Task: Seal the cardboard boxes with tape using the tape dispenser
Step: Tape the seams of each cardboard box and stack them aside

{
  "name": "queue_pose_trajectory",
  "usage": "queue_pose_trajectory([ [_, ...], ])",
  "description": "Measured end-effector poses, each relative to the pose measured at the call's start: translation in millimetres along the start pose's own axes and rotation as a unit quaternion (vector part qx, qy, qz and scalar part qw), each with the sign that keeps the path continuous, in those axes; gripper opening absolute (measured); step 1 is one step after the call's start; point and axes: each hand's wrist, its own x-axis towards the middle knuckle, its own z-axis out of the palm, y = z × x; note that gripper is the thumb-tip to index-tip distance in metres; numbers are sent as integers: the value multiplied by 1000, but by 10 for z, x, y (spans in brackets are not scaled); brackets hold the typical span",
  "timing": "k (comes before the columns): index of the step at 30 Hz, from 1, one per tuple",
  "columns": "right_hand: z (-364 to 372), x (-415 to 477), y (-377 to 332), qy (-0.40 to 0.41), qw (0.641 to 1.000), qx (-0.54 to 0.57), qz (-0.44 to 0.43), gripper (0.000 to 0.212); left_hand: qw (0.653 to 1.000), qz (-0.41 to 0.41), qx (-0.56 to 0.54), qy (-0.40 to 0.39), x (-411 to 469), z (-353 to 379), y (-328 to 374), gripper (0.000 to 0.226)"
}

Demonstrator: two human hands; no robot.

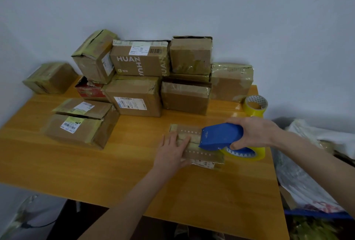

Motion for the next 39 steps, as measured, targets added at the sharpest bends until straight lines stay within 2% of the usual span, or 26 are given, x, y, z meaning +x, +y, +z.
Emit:
queue_pose_trajectory([
  [5, 0, -23, -3, 2, 1000, 27, -4, 72, 998, 66, -15, -2, 65, 134, 113, 79],
  [10, 36, 4, -45, 19, 998, 63, -15, 80, 997, 77, -2, -16, 80, 118, -125, 74],
  [18, 32, -15, -16, 21, 995, 95, -21, 70, 996, 77, -38, 1, 69, 158, -196, 74],
  [24, -22, -181, 335, -6, 991, 131, 31, 59, 996, 75, -43, 5, 72, 174, -219, 76],
  [28, 203, -193, 345, -33, 995, 75, 52, 61, 996, 71, -55, 4, 58, 127, -194, 76],
  [32, 291, -178, 363, -27, 996, 64, 57, 65, 999, 33, -30, -2, 41, 85, -28, 84],
  [36, 307, -187, 337, -24, 997, 53, 53, 68, 996, 86, 3, -4, 63, 142, 286, 78],
  [39, 319, -220, 319, -31, 997, 60, 45, 77, 995, 97, 18, -1, 100, 180, 287, 75],
])
